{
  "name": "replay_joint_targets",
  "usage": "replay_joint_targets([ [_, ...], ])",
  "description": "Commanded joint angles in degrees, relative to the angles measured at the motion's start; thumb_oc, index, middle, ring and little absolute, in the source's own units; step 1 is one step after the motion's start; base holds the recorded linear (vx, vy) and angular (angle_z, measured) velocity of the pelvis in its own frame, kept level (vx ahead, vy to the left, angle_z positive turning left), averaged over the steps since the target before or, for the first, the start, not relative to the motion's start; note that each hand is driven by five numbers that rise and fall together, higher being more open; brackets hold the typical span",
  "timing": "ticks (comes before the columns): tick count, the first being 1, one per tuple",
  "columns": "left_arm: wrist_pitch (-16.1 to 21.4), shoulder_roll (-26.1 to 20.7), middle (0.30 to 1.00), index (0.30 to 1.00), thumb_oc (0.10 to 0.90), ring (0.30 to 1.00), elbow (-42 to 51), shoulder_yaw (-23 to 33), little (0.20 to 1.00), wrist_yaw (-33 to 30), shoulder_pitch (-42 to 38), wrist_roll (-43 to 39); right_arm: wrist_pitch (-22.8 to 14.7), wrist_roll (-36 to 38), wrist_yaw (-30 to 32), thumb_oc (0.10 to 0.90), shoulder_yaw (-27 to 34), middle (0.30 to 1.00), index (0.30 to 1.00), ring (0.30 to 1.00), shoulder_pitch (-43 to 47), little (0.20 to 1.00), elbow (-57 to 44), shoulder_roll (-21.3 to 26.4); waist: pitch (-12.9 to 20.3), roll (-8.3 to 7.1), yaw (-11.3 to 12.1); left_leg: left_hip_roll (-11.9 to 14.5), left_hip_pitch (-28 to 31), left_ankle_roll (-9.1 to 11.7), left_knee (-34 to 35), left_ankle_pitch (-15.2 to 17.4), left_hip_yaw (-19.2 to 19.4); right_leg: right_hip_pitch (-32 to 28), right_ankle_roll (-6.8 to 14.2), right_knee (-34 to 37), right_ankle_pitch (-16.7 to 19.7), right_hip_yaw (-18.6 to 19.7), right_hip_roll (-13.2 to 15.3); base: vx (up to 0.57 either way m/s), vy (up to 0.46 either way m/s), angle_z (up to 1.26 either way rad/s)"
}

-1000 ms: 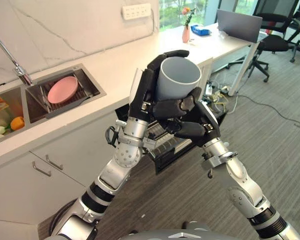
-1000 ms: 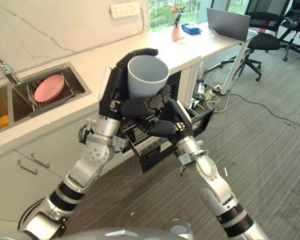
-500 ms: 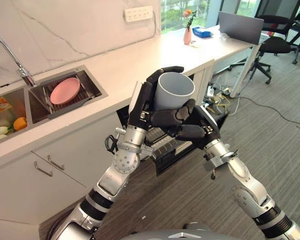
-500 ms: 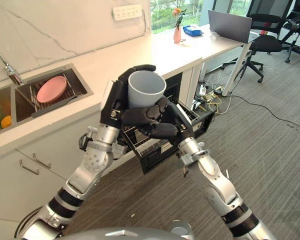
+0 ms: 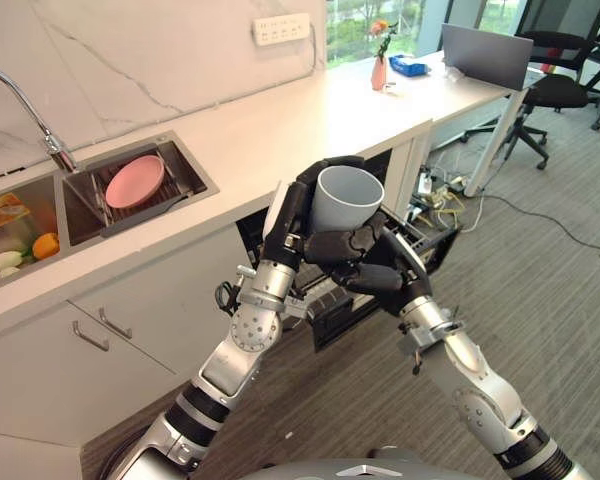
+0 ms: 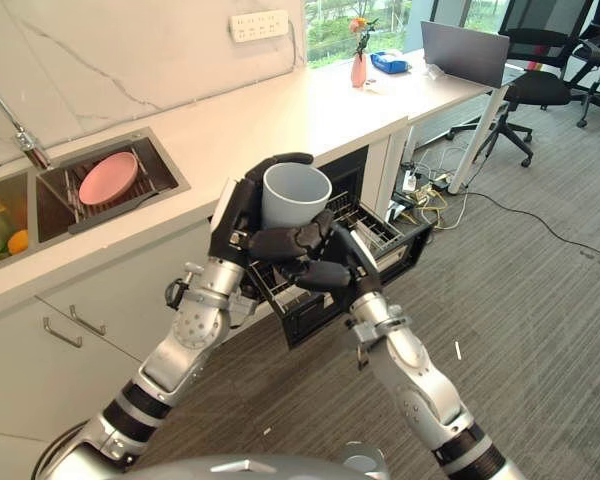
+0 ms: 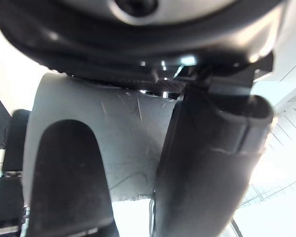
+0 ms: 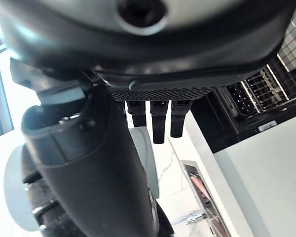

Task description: Place the dishes in the dishwasher.

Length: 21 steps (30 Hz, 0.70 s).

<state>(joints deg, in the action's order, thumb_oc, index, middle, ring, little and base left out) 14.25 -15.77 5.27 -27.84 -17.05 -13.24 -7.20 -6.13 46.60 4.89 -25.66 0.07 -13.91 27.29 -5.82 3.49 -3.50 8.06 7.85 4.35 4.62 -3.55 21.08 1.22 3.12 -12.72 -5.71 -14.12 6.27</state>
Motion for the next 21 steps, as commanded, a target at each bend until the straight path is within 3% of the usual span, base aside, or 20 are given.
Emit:
replay_joint_targets([
  [1,0.4,-2.9,0.300,0.300,0.400,0.300,0.3,-3.6,0.300,2.6,-0.4,0.0,-11.1,-0.4,-0.1,0.400,8.0,0.300,0.300,0.300,11.7,0.300,-10.4,-6.8,1.1,-6.17,-0.9,-0.7,4.3,2.4,0.4,2.3,-0.5,-8.9,5.7,15.3,5.7,3.2,1.3,0.00,0.000,0.00],
  [13,0.4,-3.4,0.300,0.300,0.400,0.300,0.1,-2.3,0.300,1.8,1.0,-1.1,-12.4,-2.2,2.6,0.400,11.0,0.300,0.300,0.300,10.8,0.300,-9.7,-7.2,0.8,-6.09,-0.2,-0.6,4.0,2.5,0.4,2.0,-1.8,-9.7,5.4,15.5,5.4,2.0,1.2,0.00,-0.003,0.03],
  [14,0.4,-3.5,0.448,0.448,0.499,0.448,0.1,-2.1,0.448,1.7,1.1,-1.3,-12.3,-2.7,2.9,0.400,11.3,0.300,0.300,0.300,10.8,0.300,-9.5,-7.1,0.9,-6.06,-0.2,-0.6,4.0,2.5,0.4,2.0,-1.9,-9.8,5.3,15.6,5.4,2.0,1.2,0.00,-0.006,0.13],
  [18,0.4,-3.5,0.448,0.448,0.499,0.448,0.1,-2.1,0.448,1.7,1.1,-1.3,-12.3,-2.7,2.9,0.400,11.3,0.300,0.300,0.300,10.8,0.300,-9.5,-7.1,0.8,-6.07,-0.2,-0.6,4.0,2.5,0.4,2.0,-1.9,-9.8,5.3,15.6,5.4,1.9,1.2,0.00,-0.001,0.03],
  [19,0.8,-4.8,0.900,0.900,0.800,0.900,0.1,1.1,0.900,1.4,3.3,-1.2,-12.2,-10.0,5.0,0.400,15.6,0.300,0.300,0.300,9.9,0.300,-8.3,-5.4,0.7,-5.79,0.1,-0.7,4.0,2.5,0.4,2.0,-2.1,-10.0,5.3,15.6,5.4,1.5,1.3,0.00,0.000,0.00],
  [21,0.8,-4.8,0.900,0.900,0.800,0.900,0.2,1.1,0.900,1.5,3.4,-1.3,-12.1,-10.1,5.1,0.400,15.6,0.300,0.300,0.300,9.9,0.300,-8.4,-5.4,0.7,-5.81,0.0,-0.7,4.0,2.5,0.4,2.0,-2.1,-10.0,5.3,15.7,5.4,1.5,1.3,0.00,0.000,0.00],
])
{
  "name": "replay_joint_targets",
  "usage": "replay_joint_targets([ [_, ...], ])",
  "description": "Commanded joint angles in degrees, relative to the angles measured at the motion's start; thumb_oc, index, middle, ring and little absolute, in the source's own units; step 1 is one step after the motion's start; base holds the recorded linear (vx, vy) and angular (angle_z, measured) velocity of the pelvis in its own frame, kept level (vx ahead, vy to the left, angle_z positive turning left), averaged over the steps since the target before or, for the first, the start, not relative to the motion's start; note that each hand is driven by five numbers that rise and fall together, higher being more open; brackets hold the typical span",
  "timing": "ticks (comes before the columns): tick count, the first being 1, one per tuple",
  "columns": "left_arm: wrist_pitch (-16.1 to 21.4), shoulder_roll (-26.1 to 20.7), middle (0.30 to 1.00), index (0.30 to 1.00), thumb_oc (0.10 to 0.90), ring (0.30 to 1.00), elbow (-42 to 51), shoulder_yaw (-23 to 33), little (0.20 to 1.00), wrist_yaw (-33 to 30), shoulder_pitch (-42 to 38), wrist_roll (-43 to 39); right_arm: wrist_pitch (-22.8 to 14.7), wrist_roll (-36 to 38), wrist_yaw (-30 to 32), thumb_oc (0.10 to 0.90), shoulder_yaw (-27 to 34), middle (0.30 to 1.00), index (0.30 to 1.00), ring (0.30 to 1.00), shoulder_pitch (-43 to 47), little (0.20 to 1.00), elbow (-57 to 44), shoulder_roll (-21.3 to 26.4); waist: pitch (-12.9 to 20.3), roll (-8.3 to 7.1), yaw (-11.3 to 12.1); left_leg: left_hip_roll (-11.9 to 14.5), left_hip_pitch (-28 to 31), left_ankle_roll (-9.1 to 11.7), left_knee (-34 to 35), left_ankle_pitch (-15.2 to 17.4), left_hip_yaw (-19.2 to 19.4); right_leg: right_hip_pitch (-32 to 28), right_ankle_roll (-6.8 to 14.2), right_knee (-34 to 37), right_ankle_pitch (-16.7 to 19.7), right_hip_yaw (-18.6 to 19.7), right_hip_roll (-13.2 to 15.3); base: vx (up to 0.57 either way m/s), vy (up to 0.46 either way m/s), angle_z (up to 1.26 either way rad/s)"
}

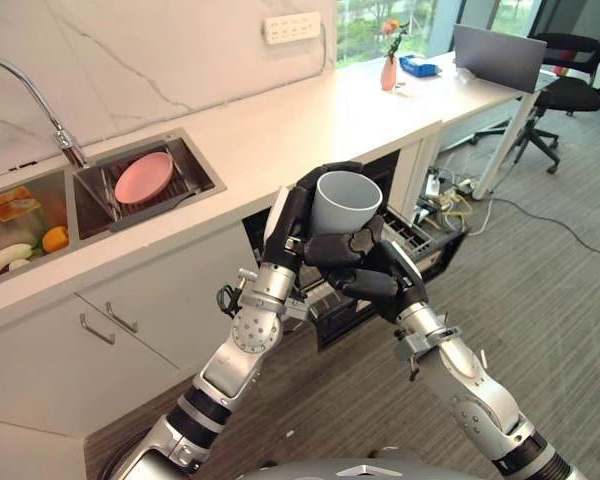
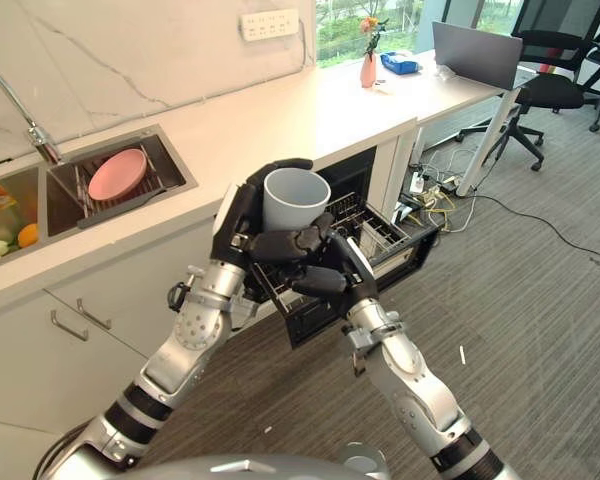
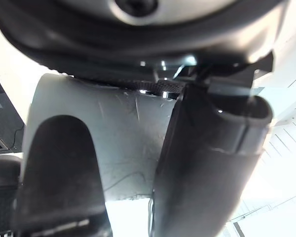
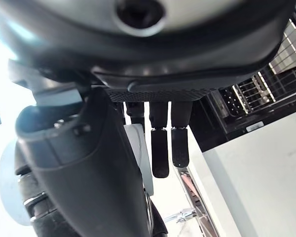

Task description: Place the dishes in the dishwasher.

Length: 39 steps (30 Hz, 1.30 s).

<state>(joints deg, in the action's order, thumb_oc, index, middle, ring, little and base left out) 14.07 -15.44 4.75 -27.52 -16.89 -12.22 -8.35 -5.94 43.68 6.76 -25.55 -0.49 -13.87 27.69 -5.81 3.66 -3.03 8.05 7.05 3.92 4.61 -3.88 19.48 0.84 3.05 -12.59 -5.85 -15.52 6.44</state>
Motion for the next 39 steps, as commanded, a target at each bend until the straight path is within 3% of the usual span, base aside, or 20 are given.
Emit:
replay_joint_targets([
  [1,1.1,-5.5,0.900,0.900,0.800,0.900,0.6,1.4,0.900,1.3,3.1,-0.2,-12.2,-8.2,3.6,0.400,16.2,0.300,0.300,0.300,10.2,0.300,-8.2,-5.6,0.6,-5.93,-0.4,-0.7,4.8,2.9,0.4,2.3,-0.6,-9.7,5.4,15.5,5.5,2.8,1.1,0.01,-0.004,0.05],
  [2,1.3,-6.5,0.900,0.900,0.800,0.900,0.3,4.4,0.900,0.7,5.7,-0.2,-12.1,-10.2,4.8,0.400,18.2,0.300,0.300,0.300,9.6,0.300,-6.4,-5.4,0.6,-5.79,0.0,-0.8,4.7,2.9,0.4,2.3,-0.8,-9.7,5.4,15.4,5.5,2.6,1.1,0.01,-0.005,0.05],
  [8,1.4,-8.3,0.900,0.900,0.800,0.900,-2.2,10.1,0.900,-0.7,10.2,1.2,-11.5,-13.5,6.5,0.400,21.4,0.300,0.300,0.300,9.5,0.300,-0.9,-3.7,0.3,-5.71,1.2,-0.9,4.2,3.0,0.4,2.0,-1.6,-9.9,5.3,15.4,5.5,1.6,1.1,0.00,-0.003,0.08],
  [15,1.0,-8.6,0.900,0.900,0.800,0.900,-4.2,13.5,0.900,-0.8,12.5,1.4,-9.8,-17.3,7.6,0.400,24.0,0.300,0.300,0.300,10.0,0.300,4.4,-1.8,0.2,-6.04,2.9,-0.9,3.5,3.1,0.4,1.9,-3.0,-10.5,5.2,15.5,5.4,-0.3,1.4,0.00,-0.003,0.12],
  [26,-0.2,-9.9,0.900,0.900,0.800,0.900,-11.2,13.5,0.900,2.3,15.7,2.1,-5.8,-23.5,7.1,0.400,21.3,0.300,0.300,0.300,16.9,0.300,21.5,5.9,-0.9,-6.44,5.8,-1.0,1.9,3.5,0.4,1.0,-5.4,-10.9,5.0,15.7,5.1,-3.1,1.6,0.01,-0.010,0.20],
  [31,-0.2,-9.9,0.900,0.900,0.800,0.900,-11.2,13.5,0.900,2.3,15.7,2.1,-5.8,-23.5,7.1,0.400,21.3,0.300,0.300,0.300,16.9,0.300,21.5,5.9,-0.9,-6.44,5.8,-1.1,1.9,3.5,0.4,1.0,-5.4,-10.9,5.0,15.7,5.1,-3.1,1.6,0.00,-0.007,0.13],
  [32,-1.7,-10.0,0.900,0.900,0.800,0.900,-19.3,11.7,0.900,3.6,17.1,2.0,-2.7,-26.8,6.6,0.400,16.9,0.300,0.300,0.300,22.7,0.300,33.3,8.3,-1.9,-6.56,8.1,-1.0,0.6,4.1,0.4,0.2,-6.4,-10.9,4.9,16.1,5.2,-4.3,1.6,-0.04,-0.043,0.02],
  [33,-1.8,-9.8,0.900,0.900,0.800,0.900,-22.8,11.2,0.900,4.6,17.1,2.2,-1.5,-30.6,6.1,0.400,13.7,0.300,0.300,0.300,26.9,0.300,40.3,10.1,-2.4,-6.33,8.8,-1.2,-0.6,4.3,0.4,-0.5,-7.1,-10.4,4.9,16.3,5.5,-5.1,1.6,-0.08,-0.088,-0.01],
  [34,-2.1,-9.4,0.900,0.900,0.800,0.900,-28.1,10.4,0.900,5.7,18.9,0.9,-0.1,-33.7,6.5,0.400,9.8,0.300,0.300,0.300,33.6,0.300,52.8,9.7,-4.0,-5.74,10.9,-1.1,-3.5,5.1,0.4,-1.6,-8.8,-9.2,4.9,16.7,5.5,-6.7,1.6,-0.10,-0.066,0.00],
  [38,-2.1,-9.2,0.900,0.900,0.800,0.900,-32.0,9.7,0.900,6.1,18.6,0.8,0.0,-35.3,7.2,0.400,8.0,0.300,0.300,0.300,38.4,0.300,60.1,9.7,-4.7,-5.09,11.6,-1.1,-6.6,5.5,0.4,-2.9,-10.0,-7.2,4.8,16.8,6.0,-8.0,1.7,-0.08,-0.022,0.67],
  [39,-2.4,-9.2,0.900,0.900,0.800,0.900,-34.4,9.5,0.900,6.3,18.6,0.2,0.3,-35.2,7.7,0.400,7.8,0.300,0.300,0.300,41.3,0.300,66.2,10.1,-5.5,-4.38,12.3,-1.0,-8.4,5.9,0.4,-3.5,-10.9,-5.9,4.8,16.9,6.2,-8.8,1.7,-0.06,-0.006,0.47],
])
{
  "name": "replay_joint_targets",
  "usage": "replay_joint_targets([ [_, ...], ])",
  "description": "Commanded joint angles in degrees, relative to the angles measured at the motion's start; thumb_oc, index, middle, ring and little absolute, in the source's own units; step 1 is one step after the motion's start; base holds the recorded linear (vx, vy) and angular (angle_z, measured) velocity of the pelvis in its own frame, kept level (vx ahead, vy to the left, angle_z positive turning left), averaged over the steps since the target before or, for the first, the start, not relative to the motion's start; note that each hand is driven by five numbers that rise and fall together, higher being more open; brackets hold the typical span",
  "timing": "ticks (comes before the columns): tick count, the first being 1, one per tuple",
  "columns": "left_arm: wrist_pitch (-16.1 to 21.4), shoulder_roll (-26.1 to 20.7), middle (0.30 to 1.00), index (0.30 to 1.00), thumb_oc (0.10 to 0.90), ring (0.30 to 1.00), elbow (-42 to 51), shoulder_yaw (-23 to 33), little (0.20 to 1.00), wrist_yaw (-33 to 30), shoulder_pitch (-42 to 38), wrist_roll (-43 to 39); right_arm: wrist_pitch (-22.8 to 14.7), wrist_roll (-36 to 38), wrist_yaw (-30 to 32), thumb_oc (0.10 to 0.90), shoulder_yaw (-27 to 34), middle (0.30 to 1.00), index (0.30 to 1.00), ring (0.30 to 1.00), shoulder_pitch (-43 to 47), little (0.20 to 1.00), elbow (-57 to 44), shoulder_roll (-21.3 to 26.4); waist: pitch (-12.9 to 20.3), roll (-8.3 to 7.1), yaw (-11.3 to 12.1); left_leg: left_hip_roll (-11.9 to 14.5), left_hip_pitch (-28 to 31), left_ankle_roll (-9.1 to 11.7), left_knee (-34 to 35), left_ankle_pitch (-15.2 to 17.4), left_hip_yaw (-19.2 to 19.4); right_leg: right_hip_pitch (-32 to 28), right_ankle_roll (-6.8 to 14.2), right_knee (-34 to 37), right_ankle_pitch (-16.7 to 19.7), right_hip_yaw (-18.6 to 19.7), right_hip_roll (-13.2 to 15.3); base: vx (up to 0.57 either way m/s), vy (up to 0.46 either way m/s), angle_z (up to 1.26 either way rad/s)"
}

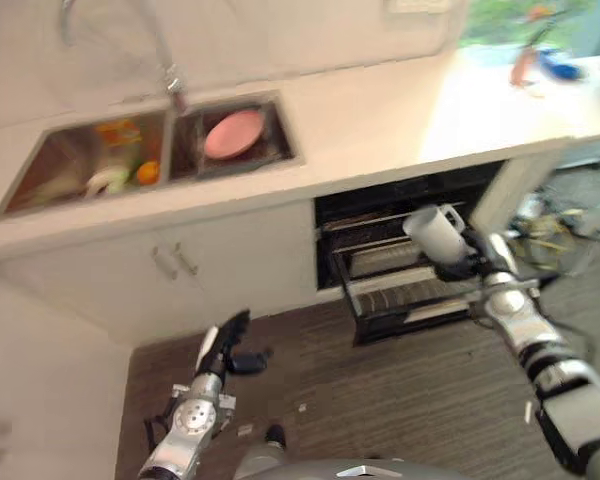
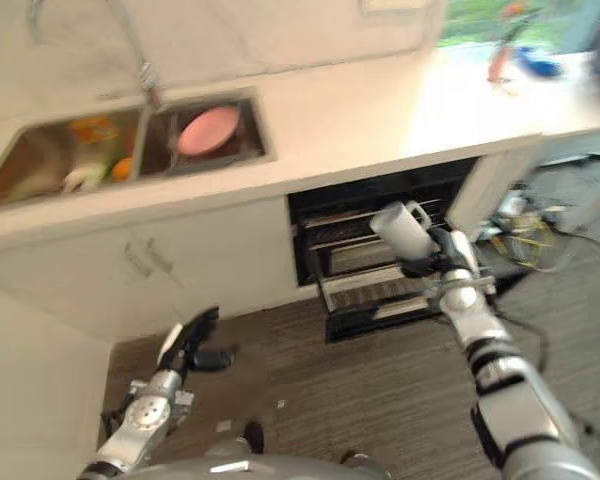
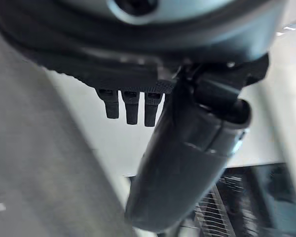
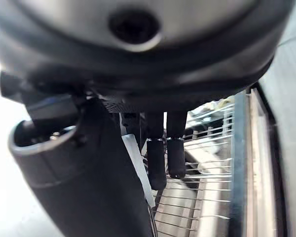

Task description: Place the dishes in the dishwasher.

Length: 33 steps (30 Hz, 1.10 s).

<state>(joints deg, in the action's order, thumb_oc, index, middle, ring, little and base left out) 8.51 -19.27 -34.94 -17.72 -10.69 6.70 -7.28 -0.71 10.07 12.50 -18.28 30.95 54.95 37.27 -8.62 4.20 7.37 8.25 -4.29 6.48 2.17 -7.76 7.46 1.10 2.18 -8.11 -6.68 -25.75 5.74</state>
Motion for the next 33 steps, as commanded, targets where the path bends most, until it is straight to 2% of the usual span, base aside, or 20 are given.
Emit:
replay_joint_targets([
  [1,3.2,-5.3,0.900,0.900,0.800,0.900,5.3,-0.3,0.900,0.1,-0.3,-0.9,-4.9,-1.6,2.0,0.400,0.5,0.300,0.300,0.300,9.9,0.300,-2.6,0.5,-2.6,-4.92,1.8,-1.3,2.8,3.3,2.8,0.3,1.1,-6.1,5.7,12.4,7.0,1.4,2.4,-0.08,-0.008,0.34],
  [2,3.1,-5.4,0.900,0.900,0.800,0.900,1.6,-1.0,0.900,1.5,0.9,-0.8,-4.7,-2.8,2.0,0.400,0.2,0.300,0.300,0.300,13.2,0.300,8.9,1.0,-3.5,-3.59,3.8,-1.3,1.1,3.7,2.8,-0.2,-0.4,-5.5,5.7,12.5,6.7,0.1,2.4,-0.03,0.002,0.32],
  [5,3.1,-5.7,0.900,0.900,0.800,0.900,0.5,-1.1,0.900,1.8,1.3,-0.4,-4.8,-2.9,1.8,0.400,0.0,0.300,0.300,0.300,14.3,0.300,10.4,1.5,-3.6,-3.30,4.1,-1.3,0.2,3.7,2.8,-0.6,-0.8,-5.0,5.8,12.6,7.0,-0.2,2.4,-0.02,-0.001,0.34],
  [7,2.6,-5.8,0.900,0.900,0.800,0.900,-4.6,1.2,0.900,1.8,3.3,1.0,-4.7,-4.5,1.6,0.400,0.0,0.300,0.300,0.300,15.6,0.300,15.2,2.4,-4.5,-2.31,6.0,-1.3,-1.1,3.8,2.8,-0.8,-1.9,-4.3,5.8,12.6,6.5,-1.0,2.4,0.00,-0.012,0.36],
  [12,2.0,-3.8,0.900,0.900,0.800,0.900,-11.7,4.4,0.900,0.4,2.9,0.1,-4.5,-6.7,1.1,0.400,-0.3,0.300,0.300,0.300,15.6,0.300,17.5,2.8,-4.7,-2.17,7.2,-1.5,-1.7,3.7,2.8,-0.8,-3.1,-4.5,5.8,12.6,6.2,-2.1,2.6,0.01,-0.015,0.14],
  [16,2.0,-2.4,0.900,0.900,0.800,0.900,-13.8,5.2,0.900,-0.5,1.3,0.3,-4.3,-7.9,-0.1,0.400,-0.6,0.300,0.300,0.300,14.3,0.300,17.8,2.4,-4.5,-2.80,7.8,-1.8,-1.9,3.7,2.8,-0.7,-3.9,-5.0,5.8,12.8,5.9,-3.0,2.8,0.02,-0.014,0.15],
  [17,1.9,-2.2,0.900,0.900,0.800,0.900,-14.2,5.1,0.900,-0.5,0.4,0.3,-4.1,-7.6,-0.4,0.518,-0.6,0.476,0.476,0.476,14.4,0.476,17.9,2.4,-4.5,-3.17,8.1,-1.8,-2.1,3.8,2.8,-0.7,-4.1,-5.2,5.7,12.8,5.8,-3.4,2.7,0.01,-0.018,0.15],
  [18,1.9,-2.2,0.900,0.900,0.800,0.900,-13.8,5.0,0.900,-0.5,0.0,0.2,-4.0,-7.6,-0.3,0.755,-0.6,0.832,0.832,0.832,14.5,0.832,17.9,2.2,-4.6,-3.33,8.2,-1.8,-2.1,3.8,2.8,-0.7,-4.2,-5.3,5.7,12.8,5.8,-3.5,2.7,0.00,-0.015,0.08],
  [19,1.9,-2.2,0.900,0.900,0.800,0.900,-13.8,5.0,0.900,-0.5,0.0,0.2,-4.0,-7.6,-0.3,0.755,-0.6,0.832,0.832,0.832,14.5,0.832,17.9,2.2,-4.6,-3.33,8.2,-1.8,-2.1,3.8,2.8,-0.7,-4.2,-5.3,5.7,12.8,5.8,-3.5,2.7,-0.01,-0.007,0.12],
  [20,2.0,-2.2,0.900,0.900,0.800,0.900,-13.1,4.8,0.900,-0.4,-0.1,0.2,-4.0,-7.5,-0.3,0.800,-0.5,0.900,0.900,0.900,14.4,0.900,17.8,2.0,-4.7,-3.54,8.3,-1.8,-2.1,3.8,2.8,-0.7,-4.3,-5.3,5.7,12.9,5.8,-3.6,2.7,-0.01,-0.002,0.15],
  [28,1.6,-2.1,0.900,0.900,0.800,0.900,-14.4,4.3,0.900,-0.6,-1.4,1.5,-4.1,-6.3,-0.8,0.800,-0.3,0.900,0.900,0.900,14.2,0.900,17.1,1.2,-4.9,-5.09,8.2,-1.8,-1.6,3.7,2.8,-0.4,-3.9,-5.6,5.8,13.0,5.9,-3.4,2.6,0.00,0.000,0.03],
  [31,1.6,-2.1,0.900,0.900,0.800,0.900,-14.4,4.3,0.900,-0.6,-1.4,1.5,-4.1,-6.3,-0.8,0.800,-0.3,0.900,0.900,0.900,14.2,0.900,17.1,1.2,-4.9,-5.09,8.2,-1.8,-1.6,3.7,2.8,-0.4,-3.9,-5.6,5.8,13.0,5.9,-3.4,2.6,0.00,0.000,0.00],
  [32,1.4,-2.3,0.900,0.900,0.800,0.900,-14.4,4.3,0.900,-0.7,-1.4,2.0,-4.1,-5.9,-1.0,0.800,-0.3,0.900,0.900,0.900,14.2,0.900,16.9,1.3,-4.7,-5.42,8.0,-1.7,-1.5,3.8,2.8,-0.3,-3.9,-5.7,5.8,13.0,6.0,-3.4,2.6,0.00,0.000,0.00],
  [33,0.8,-2.3,0.900,0.900,0.800,0.900,-16.4,4.7,0.900,-1.2,-1.7,3.8,-4.1,-5.0,-1.4,0.800,0.0,0.900,0.900,0.900,14.0,0.900,16.6,1.4,-4.4,-6.41,7.7,-1.6,-0.5,3.6,2.8,0.0,-3.3,-6.3,5.8,13.0,6.0,-3.1,2.6,0.00,0.000,0.00],
])
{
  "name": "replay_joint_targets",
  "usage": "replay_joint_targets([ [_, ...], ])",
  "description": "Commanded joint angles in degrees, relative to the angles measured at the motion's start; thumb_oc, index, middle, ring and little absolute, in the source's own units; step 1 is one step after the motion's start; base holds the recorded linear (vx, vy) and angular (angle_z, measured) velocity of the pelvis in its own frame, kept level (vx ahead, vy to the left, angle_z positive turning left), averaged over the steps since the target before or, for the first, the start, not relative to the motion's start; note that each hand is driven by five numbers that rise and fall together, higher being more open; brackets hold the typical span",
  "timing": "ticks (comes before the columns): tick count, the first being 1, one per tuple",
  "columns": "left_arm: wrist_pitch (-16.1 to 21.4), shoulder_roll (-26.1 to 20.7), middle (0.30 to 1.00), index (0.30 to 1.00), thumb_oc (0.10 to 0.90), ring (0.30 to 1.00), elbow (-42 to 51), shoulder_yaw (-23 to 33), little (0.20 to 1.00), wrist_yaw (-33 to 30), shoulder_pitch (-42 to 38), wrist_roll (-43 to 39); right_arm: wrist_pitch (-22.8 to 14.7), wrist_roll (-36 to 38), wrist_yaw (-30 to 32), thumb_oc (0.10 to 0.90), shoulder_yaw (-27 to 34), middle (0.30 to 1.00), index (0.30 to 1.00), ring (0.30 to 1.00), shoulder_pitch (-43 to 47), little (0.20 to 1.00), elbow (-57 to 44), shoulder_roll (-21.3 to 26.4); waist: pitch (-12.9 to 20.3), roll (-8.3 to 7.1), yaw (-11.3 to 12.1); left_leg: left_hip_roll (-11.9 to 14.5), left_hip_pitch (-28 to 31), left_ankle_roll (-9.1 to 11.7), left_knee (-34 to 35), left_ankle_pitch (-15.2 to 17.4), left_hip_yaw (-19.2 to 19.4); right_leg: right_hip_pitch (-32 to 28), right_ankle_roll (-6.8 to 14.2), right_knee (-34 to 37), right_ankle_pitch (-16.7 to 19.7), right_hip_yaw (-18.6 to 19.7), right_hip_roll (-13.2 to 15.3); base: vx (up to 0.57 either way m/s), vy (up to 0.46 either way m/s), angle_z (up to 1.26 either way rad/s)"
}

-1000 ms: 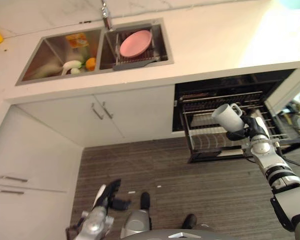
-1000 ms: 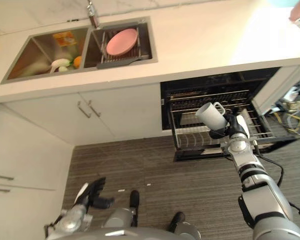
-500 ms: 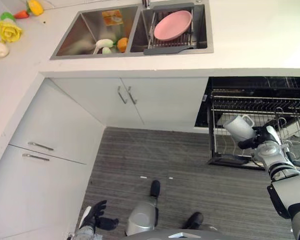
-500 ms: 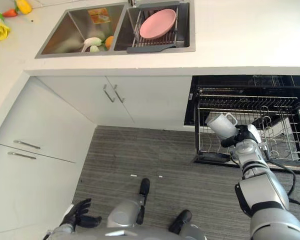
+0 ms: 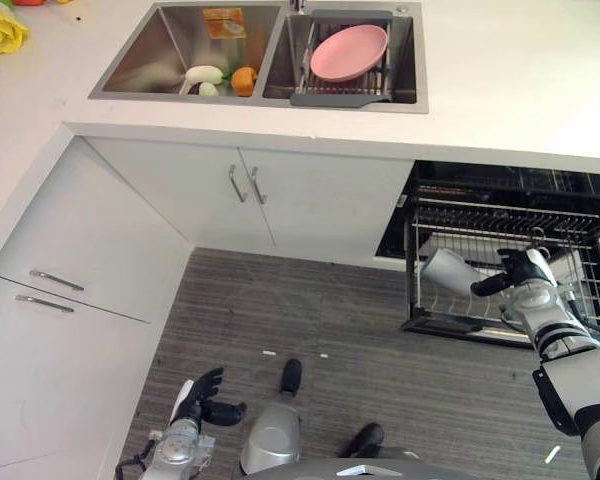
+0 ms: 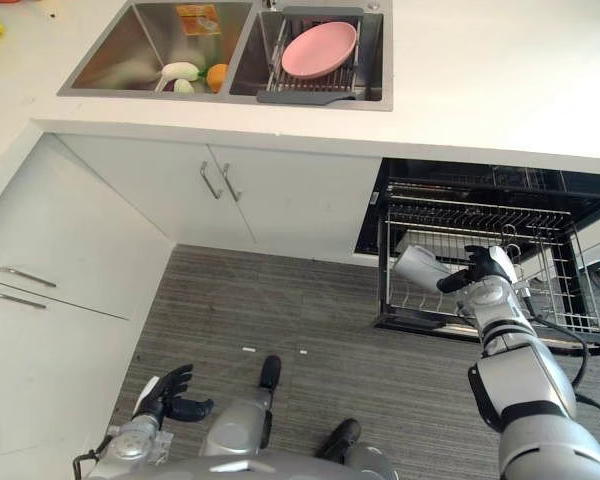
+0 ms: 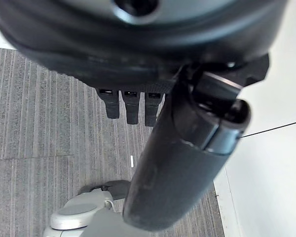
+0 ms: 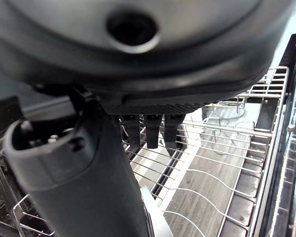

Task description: Place the dishes in the dishwasher.

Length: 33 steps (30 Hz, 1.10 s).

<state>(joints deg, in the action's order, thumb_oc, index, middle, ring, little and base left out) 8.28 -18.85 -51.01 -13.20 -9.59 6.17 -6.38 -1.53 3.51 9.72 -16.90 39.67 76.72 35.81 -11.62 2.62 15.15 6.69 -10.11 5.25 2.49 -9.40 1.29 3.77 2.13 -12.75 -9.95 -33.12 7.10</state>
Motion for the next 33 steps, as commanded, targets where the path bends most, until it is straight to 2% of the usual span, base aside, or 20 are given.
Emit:
replay_joint_targets([
  [1,1.1,-2.7,0.900,0.900,0.800,0.900,-0.4,0.1,0.900,-2.3,-1.2,2.9,-3.3,1.5,1.4,0.800,-1.4,0.900,0.900,0.900,5.3,0.900,-5.2,2.8,-1.4,-4.83,0.0,-0.1,5.3,4.8,2.5,1.7,2.8,-8.9,5.9,17.7,9.3,4.3,1.3,0.00,0.000,0.00],
  [2,1.1,-2.7,0.900,0.900,0.800,0.900,-0.4,0.1,0.900,-2.3,-1.2,2.9,-3.3,1.5,1.4,0.800,-1.4,0.900,0.900,0.900,5.3,0.900,-5.2,2.8,-1.4,-4.83,0.0,-0.1,5.3,4.8,2.5,1.7,2.8,-8.9,5.9,17.7,9.3,4.3,1.3,0.08,0.058,-0.03],
  [3,0.0,-1.5,0.900,0.900,0.800,0.900,-5.7,1.6,0.900,-3.1,-2.2,4.2,-4.5,5.0,1.0,0.800,-0.2,0.900,0.900,0.900,2.6,0.900,-12.2,2.1,0.0,-7.10,-2.1,0.1,7.8,4.3,2.5,2.8,4.6,-10.0,6.0,17.5,9.7,5.6,1.3,0.07,0.072,-0.16],
  [5,-0.1,-1.0,0.900,0.900,0.800,0.900,-7.1,2.1,0.900,-3.4,-2.5,4.2,-4.8,5.7,1.2,0.800,0.6,0.900,0.900,0.900,0.6,0.900,-15.8,1.7,0.2,-7.41,-2.5,0.0,7.9,4.1,2.5,2.8,4.9,-9.9,6.0,17.6,10.0,5.9,1.4,0.05,0.057,-0.23],
  [6,-0.6,0.4,0.900,0.900,0.800,0.900,-9.3,4.4,0.900,-4.5,-2.8,3.8,-6.8,8.3,2.0,0.800,4.4,0.900,0.900,0.900,-7.6,0.900,-32.1,0.4,0.5,-7.72,-4.2,0.1,9.4,4.0,2.5,3.6,6.1,-10.5,6.0,17.3,9.8,6.7,1.4,0.03,0.033,-0.43],
  [7,-0.6,0.4,0.900,0.900,0.800,0.900,-9.3,4.2,0.900,-4.5,-2.8,3.8,-6.5,8.2,2.1,0.800,4.7,0.900,0.900,0.900,-8.0,0.900,-32.5,0.4,0.8,-7.79,-4.1,0.0,9.1,3.9,2.5,3.3,6.1,-10.3,6.1,17.4,10.0,6.6,1.5,0.07,0.074,-0.48],
  [8,-1.2,1.8,0.900,0.900,0.800,0.900,-11.8,6.6,0.900,-5.7,-3.1,4.1,-10.4,11.1,1.9,0.800,10.6,0.900,0.900,0.900,-17.6,0.900,-47.8,-1.0,1.1,-7.44,-5.6,0.1,10.3,3.7,2.5,4.1,6.8,-10.9,6.1,17.1,9.7,7.0,1.5,0.03,0.046,-0.28],
  [9,-1.2,1.8,0.900,0.900,0.800,0.900,-11.8,6.6,0.900,-5.7,-3.1,4.1,-10.4,11.1,1.9,0.800,10.6,0.900,0.900,0.900,-17.6,0.900,-47.8,-1.0,1.1,-7.44,-5.6,0.1,10.3,3.7,2.5,4.1,6.8,-10.9,6.1,17.1,9.7,7.0,1.5,0.07,0.083,-0.21],
  [10,-1.7,4.3,0.900,0.900,0.800,0.900,-14.7,7.6,0.900,-6.2,-3.8,4.5,-17.1,19.5,0.5,0.800,19.5,0.900,0.900,0.900,-29.7,0.900,-63.7,-7.5,2.3,-6.76,-7.4,0.0,11.0,3.4,2.5,4.4,7.0,-11.6,6.1,16.9,9.3,6.8,1.7,0.05,0.050,-0.08],
  [12,-1.5,5.5,0.900,0.900,0.800,0.900,-14.7,7.9,0.900,-6.6,-4.8,3.8,-19.3,23.1,-1.2,0.800,21.7,0.900,0.900,0.900,-35.3,0.900,-72.8,-11.1,2.7,-6.39,-8.7,-0.2,11.7,3.3,2.5,4.7,7.4,-11.9,6.0,16.7,9.2,6.8,1.8,0.04,0.042,0.13],
  [13,-1.5,5.4,0.900,0.900,0.800,0.900,-14.7,7.7,0.900,-6.6,-4.7,3.8,-19.0,23.1,-1.3,0.800,21.9,0.900,0.900,0.900,-35.9,0.900,-73.4,-11.2,2.8,-6.41,-8.6,-0.2,11.8,3.3,2.5,4.7,7.4,-12.0,6.0,16.7,9.1,6.7,1.9,0.01,0.033,0.00],
  [14,-1.4,6.6,0.900,0.900,0.800,0.900,-14.9,8.0,0.900,-6.8,-5.1,3.2,-20.0,24.0,-3.4,0.800,22.2,0.900,0.900,0.900,-40.0,0.900,-81.9,-12.9,3.0,-5.80,-10.1,-0.4,12.2,3.2,2.5,4.9,7.9,-12.0,6.0,16.3,9.0,7.1,2.1,0.00,0.025,-0.26],
  [16,-1.3,6.9,0.900,0.900,0.800,0.900,-15.2,8.0,0.900,-6.8,-5.2,3.3,-19.5,24.0,-4.0,0.800,22.2,0.900,0.900,0.900,-41.6,0.900,-84.0,-12.9,3.1,-5.67,-10.5,-0.4,12.4,3.3,2.5,4.8,8.1,-12.1,6.0,16.1,8.9,7.2,2.1,0.00,0.015,-0.16],
  [17,-0.8,7.3,0.900,0.900,0.800,0.900,-13.8,7.6,0.900,-7.3,-4.9,3.4,-20.4,24.2,-4.8,0.800,23.2,0.900,0.900,0.900,-42.9,0.900,-90.8,-12.9,3.4,-5.04,-11.3,-0.6,12.6,3.2,2.5,4.9,8.4,-12.1,6.0,15.9,8.8,7.3,2.3,0.00,0.000,0.00],
  [25,-0.3,8.0,0.900,0.900,0.800,0.900,-15.5,8.4,0.900,-7.9,-4.0,2.7,-21.7,22.2,-3.4,0.800,23.4,0.900,0.900,0.900,-39.6,0.900,-98.7,-10.6,3.0,-3.28,-11.9,-1.3,13.4,3.1,2.5,5.1,9.2,-12.3,6.1,15.3,8.5,7.6,3.0,0.00,-0.002,-0.06],
  [26,-0.1,8.3,0.900,0.900,0.800,0.900,-14.9,9.7,0.900,-8.7,-3.1,0.4,-21.8,20.9,-2.5,0.800,22.4,0.900,0.900,0.900,-37.4,0.900,-100.5,-9.7,1.9,-2.33,-11.6,-1.9,13.9,2.9,1.2,5.5,9.8,-12.4,6.1,14.6,7.9,8.0,3.7,-0.05,-0.003,0.00],
  [28,0.6,8.4,0.900,0.900,0.800,0.900,-14.5,10.1,0.900,-9.6,-3.0,-0.3,-21.7,19.3,-1.4,0.800,21.1,0.900,0.900,0.900,-34.4,0.900,-101.5,-8.8,-0.3,-1.65,-11.6,-2.0,10.1,3.5,-5.4,6.2,10.1,-11.2,5.8,13.4,7.9,8.8,4.9,-0.15,-0.022,-0.12],
  [29,1.2,8.3,0.900,0.900,0.800,0.900,-12.5,10.3,0.900,-10.7,-2.9,-1.5,-21.9,18.3,-0.8,0.800,21.0,0.900,0.900,0.900,-33.3,0.900,-102.9,-7.8,-2.6,-1.46,-11.9,-0.5,4.6,6.3,-15.3,4.8,13.1,-11.4,5.3,12.9,7.1,9.0,6.0,-0.13,-0.083,-0.22],
  [30,1.5,8.2,0.900,0.900,0.800,0.900,-11.8,10.8,0.900,-11.0,-2.7,-1.9,-21.9,18.3,-0.7,0.800,21.0,0.900,0.900,0.900,-32.8,0.900,-103.4,-7.7,-3.3,-1.61,-12.1,1.4,2.7,7.9,-20.0,3.1,15.6,-12.0,5.0,13.3,6.8,9.0,6.0,-0.09,-0.086,-0.03],
  [33,1.5,8.3,0.900,0.900,0.800,0.900,-11.8,10.8,0.900,-11.0,-2.8,-1.9,-21.9,18.3,-0.7,0.800,21.0,0.900,0.900,0.900,-32.8,0.900,-103.4,-7.7,-3.0,-1.57,-12.1,1.4,2.2,7.8,-20.1,2.9,15.5,-11.6,4.9,13.3,7.0,8.9,5.9,0.03,-0.030,0.39],
])
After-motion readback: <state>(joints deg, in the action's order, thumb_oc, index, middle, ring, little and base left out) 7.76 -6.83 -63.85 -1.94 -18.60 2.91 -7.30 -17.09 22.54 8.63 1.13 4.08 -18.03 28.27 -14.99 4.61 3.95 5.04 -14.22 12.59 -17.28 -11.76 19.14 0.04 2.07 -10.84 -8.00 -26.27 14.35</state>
